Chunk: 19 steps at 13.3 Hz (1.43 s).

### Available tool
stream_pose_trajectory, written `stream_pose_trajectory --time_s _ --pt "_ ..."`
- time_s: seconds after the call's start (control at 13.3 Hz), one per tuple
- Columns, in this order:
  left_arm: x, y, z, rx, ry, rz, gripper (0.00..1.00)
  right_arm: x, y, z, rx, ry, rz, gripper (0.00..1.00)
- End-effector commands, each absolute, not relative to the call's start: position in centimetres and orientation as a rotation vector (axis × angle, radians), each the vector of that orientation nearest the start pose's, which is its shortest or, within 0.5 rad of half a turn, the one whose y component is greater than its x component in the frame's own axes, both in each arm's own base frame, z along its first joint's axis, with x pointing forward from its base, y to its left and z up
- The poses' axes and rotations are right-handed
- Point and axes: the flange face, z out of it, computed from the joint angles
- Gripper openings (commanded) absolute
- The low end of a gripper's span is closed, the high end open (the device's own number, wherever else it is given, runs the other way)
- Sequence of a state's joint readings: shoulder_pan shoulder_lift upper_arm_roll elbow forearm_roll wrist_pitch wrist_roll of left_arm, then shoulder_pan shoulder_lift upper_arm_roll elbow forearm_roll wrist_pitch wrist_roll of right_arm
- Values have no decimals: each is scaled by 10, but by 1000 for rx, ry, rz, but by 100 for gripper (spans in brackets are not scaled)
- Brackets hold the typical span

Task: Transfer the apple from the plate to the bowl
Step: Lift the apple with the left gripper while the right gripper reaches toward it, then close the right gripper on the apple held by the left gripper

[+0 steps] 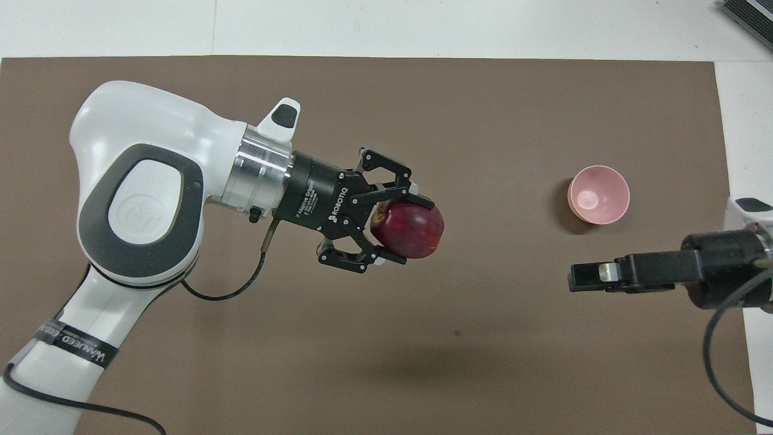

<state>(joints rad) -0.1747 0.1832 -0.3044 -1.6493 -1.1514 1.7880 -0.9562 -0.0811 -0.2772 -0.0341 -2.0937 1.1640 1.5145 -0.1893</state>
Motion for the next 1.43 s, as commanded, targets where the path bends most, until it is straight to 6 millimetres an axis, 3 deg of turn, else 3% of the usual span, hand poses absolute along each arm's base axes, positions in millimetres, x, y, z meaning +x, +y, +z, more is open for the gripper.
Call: stream_pose_trajectory --time_s 0.0,0.23,0.45,0.53,0.68,1.05,1.35 --pt "515 -353 564 1882 827 -974 0 455 46 585 -1899 83 97 100" --pt "507 -363 571 1785 811 -1051 0 457 46 586 -1886 112 104 100" --pt "497 -368 565 1630 881 -1174 0 457 51 586 -1884 106 111 100" --pt "485 -381 559 1588 886 -1241 0 458 51 587 -1886 113 103 100" --pt "481 -393 549 1481 923 -1346 0 459 53 590 -1856 120 94 100" --pt "447 -439 533 1381 921 -1474 0 462 61 591 -1854 137 86 100" --pt "429 -466 536 1345 951 -1466 0 459 62 588 -1865 126 93 100"
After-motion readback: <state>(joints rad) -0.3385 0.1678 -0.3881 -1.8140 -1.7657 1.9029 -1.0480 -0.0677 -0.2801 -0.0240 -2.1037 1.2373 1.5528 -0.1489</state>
